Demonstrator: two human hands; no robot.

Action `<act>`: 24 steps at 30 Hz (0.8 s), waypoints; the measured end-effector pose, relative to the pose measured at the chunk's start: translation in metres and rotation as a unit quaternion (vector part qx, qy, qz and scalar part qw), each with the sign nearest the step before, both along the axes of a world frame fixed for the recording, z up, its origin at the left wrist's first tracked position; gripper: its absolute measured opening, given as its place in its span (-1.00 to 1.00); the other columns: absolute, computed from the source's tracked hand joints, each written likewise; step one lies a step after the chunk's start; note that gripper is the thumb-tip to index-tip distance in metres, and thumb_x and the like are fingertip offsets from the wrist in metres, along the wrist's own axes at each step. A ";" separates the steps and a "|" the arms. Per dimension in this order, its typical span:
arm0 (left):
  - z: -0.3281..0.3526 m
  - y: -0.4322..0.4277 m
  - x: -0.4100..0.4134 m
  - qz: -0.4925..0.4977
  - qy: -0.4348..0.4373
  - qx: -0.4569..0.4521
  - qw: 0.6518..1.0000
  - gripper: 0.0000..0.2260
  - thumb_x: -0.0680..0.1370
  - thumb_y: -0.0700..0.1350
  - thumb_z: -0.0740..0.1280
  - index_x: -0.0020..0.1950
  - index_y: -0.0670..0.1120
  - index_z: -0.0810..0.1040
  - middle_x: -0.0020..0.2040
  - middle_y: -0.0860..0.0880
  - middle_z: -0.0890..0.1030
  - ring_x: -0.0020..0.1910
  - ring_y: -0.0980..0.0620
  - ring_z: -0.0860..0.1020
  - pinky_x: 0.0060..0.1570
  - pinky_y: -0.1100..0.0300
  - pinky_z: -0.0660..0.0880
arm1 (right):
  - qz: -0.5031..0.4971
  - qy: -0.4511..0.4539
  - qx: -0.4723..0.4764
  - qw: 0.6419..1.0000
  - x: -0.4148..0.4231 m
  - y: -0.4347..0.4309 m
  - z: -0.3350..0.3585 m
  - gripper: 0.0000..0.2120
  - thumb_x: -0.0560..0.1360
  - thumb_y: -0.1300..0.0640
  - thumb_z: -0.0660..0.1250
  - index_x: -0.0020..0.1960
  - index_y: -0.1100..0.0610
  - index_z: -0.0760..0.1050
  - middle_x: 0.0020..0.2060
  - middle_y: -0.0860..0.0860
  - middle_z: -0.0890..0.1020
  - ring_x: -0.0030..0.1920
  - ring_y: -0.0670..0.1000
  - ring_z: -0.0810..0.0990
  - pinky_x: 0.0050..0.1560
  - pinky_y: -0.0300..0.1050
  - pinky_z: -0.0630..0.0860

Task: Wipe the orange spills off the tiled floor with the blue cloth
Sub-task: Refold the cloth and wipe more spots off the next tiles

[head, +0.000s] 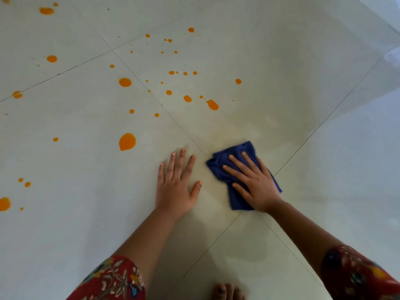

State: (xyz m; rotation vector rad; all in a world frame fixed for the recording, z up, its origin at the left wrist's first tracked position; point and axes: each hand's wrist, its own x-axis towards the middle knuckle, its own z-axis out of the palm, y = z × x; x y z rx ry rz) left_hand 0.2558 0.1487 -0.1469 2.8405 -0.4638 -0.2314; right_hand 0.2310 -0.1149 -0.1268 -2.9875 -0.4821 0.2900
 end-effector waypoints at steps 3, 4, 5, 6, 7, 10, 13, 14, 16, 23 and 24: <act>0.000 0.001 0.001 -0.007 0.001 0.011 1.000 -0.37 0.55 0.23 -0.02 0.58 0.04 -0.04 0.59 -0.03 -0.09 0.56 -0.07 -0.08 0.49 -0.08 -0.11 | -0.158 -0.012 -0.006 0.987 0.021 -0.020 -0.001 -0.50 0.62 -0.22 -0.16 0.54 -0.24 -0.07 0.56 -0.16 -0.04 0.56 0.00 -0.19 0.51 0.22 -0.06; 0.000 0.001 0.002 -0.008 0.004 0.012 1.000 -0.37 0.55 0.23 -0.03 0.58 0.05 -0.05 0.59 -0.03 -0.10 0.56 -0.07 -0.09 0.49 -0.07 -0.12 | -0.202 -0.017 0.002 0.979 0.036 -0.016 -0.002 -0.50 0.61 -0.23 -0.16 0.54 -0.25 -0.08 0.56 -0.16 -0.05 0.56 0.01 -0.20 0.51 0.21 -0.10; 0.000 0.001 0.002 -0.009 0.008 0.012 1.000 -0.37 0.55 0.24 -0.03 0.58 0.05 -0.06 0.59 -0.03 -0.12 0.56 -0.06 -0.10 0.49 -0.07 -0.14 | -0.231 -0.019 0.010 0.973 0.052 -0.006 -0.002 -0.50 0.61 -0.23 -0.16 0.54 -0.25 -0.08 0.56 -0.16 -0.05 0.56 0.02 -0.19 0.52 0.19 -0.13; 0.000 0.002 0.002 -0.009 0.012 0.011 1.000 -0.36 0.55 0.24 -0.04 0.58 0.06 -0.08 0.59 -0.02 -0.13 0.56 -0.05 -0.12 0.48 -0.06 -0.16 | -0.244 -0.018 0.013 0.969 0.066 0.006 -0.003 -0.49 0.61 -0.23 -0.14 0.54 -0.25 -0.06 0.57 -0.15 -0.05 0.56 0.04 -0.18 0.52 0.19 -0.15; -0.001 0.002 0.003 -0.009 0.016 0.010 1.000 -0.36 0.55 0.25 -0.06 0.58 0.07 -0.10 0.59 0.00 -0.15 0.56 -0.03 -0.15 0.48 -0.05 -0.20 | -0.238 -0.016 0.015 0.971 0.075 0.020 -0.003 -0.49 0.60 -0.22 -0.12 0.54 -0.24 -0.05 0.57 -0.14 -0.04 0.56 0.05 -0.17 0.51 0.20 -0.15; 0.004 0.003 0.005 0.003 0.047 -0.019 0.999 -0.32 0.50 0.29 -0.13 0.55 0.08 -0.23 0.57 0.07 -0.21 0.53 0.09 -0.25 0.45 0.03 -0.31 | -0.111 -0.025 0.013 0.993 0.052 0.050 -0.003 -0.50 0.62 -0.19 -0.07 0.55 -0.21 0.00 0.57 -0.13 0.00 0.57 0.08 -0.13 0.50 0.22 -0.07; 0.013 0.006 0.010 0.020 0.095 -0.104 0.990 -0.30 0.46 0.31 -0.18 0.49 0.05 -0.38 0.54 0.16 -0.25 0.48 0.22 -0.32 0.44 0.14 -0.36 | -0.004 -0.014 0.003 1.000 -0.010 0.024 -0.003 -0.51 0.63 -0.18 -0.07 0.55 -0.22 -0.01 0.56 -0.15 0.01 0.57 0.04 -0.12 0.52 0.16 -0.13; 0.016 0.008 0.009 0.018 0.103 -0.123 0.987 -0.30 0.47 0.31 -0.18 0.48 0.05 -0.39 0.54 0.17 -0.25 0.48 0.23 -0.33 0.45 0.14 -0.34 | -0.019 -0.013 0.001 1.000 -0.022 0.004 -0.002 -0.52 0.63 -0.19 -0.10 0.54 -0.24 -0.01 0.56 -0.16 0.02 0.57 0.03 -0.12 0.52 0.17 -0.09; 0.023 0.012 0.003 0.017 0.076 -0.132 0.988 -0.32 0.51 0.28 -0.14 0.51 0.06 -0.35 0.56 0.16 -0.20 0.50 0.20 -0.29 0.48 0.13 -0.29 | -0.120 -0.007 -0.011 0.993 -0.023 -0.030 0.000 -0.51 0.61 -0.24 -0.19 0.53 -0.28 -0.07 0.56 -0.17 0.00 0.57 0.02 -0.15 0.50 0.20 -0.03; 0.025 0.041 -0.028 0.105 0.029 -0.103 0.989 -0.35 0.53 0.20 -0.03 0.58 0.02 -0.07 0.58 0.05 0.02 0.56 0.04 -0.04 0.50 0.06 -0.06 | -0.189 -0.005 0.023 0.982 0.041 0.041 -0.002 -0.47 0.58 -0.23 -0.13 0.54 -0.23 -0.01 0.57 -0.11 -0.02 0.57 0.11 -0.12 0.49 0.24 -0.10; 0.024 0.048 -0.031 0.107 0.031 -0.095 0.989 -0.35 0.52 0.20 -0.02 0.58 0.02 -0.05 0.58 0.05 0.03 0.56 0.04 -0.03 0.50 0.04 -0.04 | -0.127 -0.012 0.027 0.991 0.024 0.055 -0.002 -0.48 0.58 -0.22 -0.10 0.53 -0.23 0.03 0.56 -0.11 0.02 0.56 0.12 -0.08 0.48 0.25 -0.05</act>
